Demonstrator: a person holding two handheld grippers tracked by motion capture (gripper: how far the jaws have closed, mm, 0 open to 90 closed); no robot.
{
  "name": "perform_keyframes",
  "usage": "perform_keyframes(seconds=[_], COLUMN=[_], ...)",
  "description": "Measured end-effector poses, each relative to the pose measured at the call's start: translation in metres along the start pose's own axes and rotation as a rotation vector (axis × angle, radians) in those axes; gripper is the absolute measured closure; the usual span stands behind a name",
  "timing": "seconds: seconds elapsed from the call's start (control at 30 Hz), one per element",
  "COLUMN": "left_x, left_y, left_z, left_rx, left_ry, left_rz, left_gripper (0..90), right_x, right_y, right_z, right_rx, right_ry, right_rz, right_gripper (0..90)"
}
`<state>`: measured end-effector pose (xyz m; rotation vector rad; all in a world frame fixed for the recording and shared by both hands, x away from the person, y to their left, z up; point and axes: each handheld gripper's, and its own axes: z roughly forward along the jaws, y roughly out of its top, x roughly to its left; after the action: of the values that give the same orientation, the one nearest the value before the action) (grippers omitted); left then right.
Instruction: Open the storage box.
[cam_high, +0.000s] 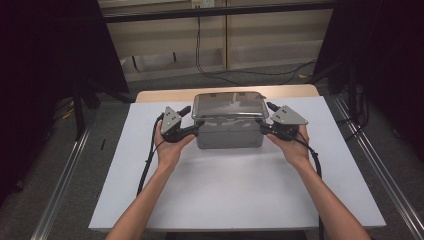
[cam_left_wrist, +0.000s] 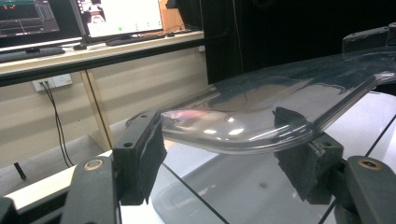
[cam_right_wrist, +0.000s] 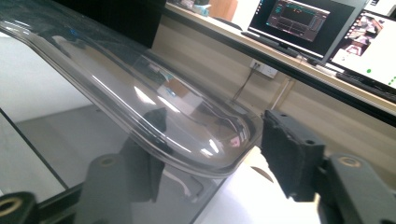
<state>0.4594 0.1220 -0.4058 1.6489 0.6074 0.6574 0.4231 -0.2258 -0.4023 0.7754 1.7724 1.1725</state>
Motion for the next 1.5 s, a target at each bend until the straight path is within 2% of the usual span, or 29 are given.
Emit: perform_keyframes(seconds=[0.07,0.17,0.33,0.47,0.67,0.9,1.17,1.4,1.43,1.5], left_x=[0.000,0.000,0.002,0.003,0.005,0.008,0.012,0.016,0.016,0.017], left_y=[0.001,0.003,0.004,0.006,0.011,0.016,0.023,0.027,0.028,0.029], left_z=[0.000,0.001,0.002,0.002,0.003,0.005,0.008,0.009,0.010,0.011], left_rx=[-0.009,-0.004,-0.013,-0.019,-0.030,-0.030,-0.048,-0.052,-0.058,-0.063], left_ry=[0.001,-0.001,0.002,0.005,0.009,0.007,0.002,0.011,0.009,0.007], left_rz=[-0.004,0.012,0.006,0.002,0.002,0.008,-0.011,-0.007,-0.019,-0.021], left_gripper=[39.5,41.8,44.3,45.0,46.1,48.7,50.1,52.9,53.3,53.9], right_x=[-0.001,-0.002,-0.006,-0.008,-0.010,-0.018,-0.021,-0.026,-0.026,-0.027], right_y=[0.000,0.000,0.002,0.004,0.002,0.008,0.010,0.017,0.017,0.018], right_z=[0.002,0.004,0.005,0.009,0.012,0.014,0.017,0.022,0.023,0.023], right_rx=[-0.004,-0.015,-0.032,-0.039,-0.058,-0.070,-0.087,-0.087,-0.095,-0.099], right_ry=[0.012,0.012,0.018,0.021,0.021,0.021,0.022,0.040,0.038,0.045], right_rz=[0.006,0.009,0.006,0.005,0.035,0.036,0.043,0.049,0.047,0.061], right_gripper=[44.2,46.7,50.3,49.6,50.3,51.4,52.8,52.9,53.6,54.1])
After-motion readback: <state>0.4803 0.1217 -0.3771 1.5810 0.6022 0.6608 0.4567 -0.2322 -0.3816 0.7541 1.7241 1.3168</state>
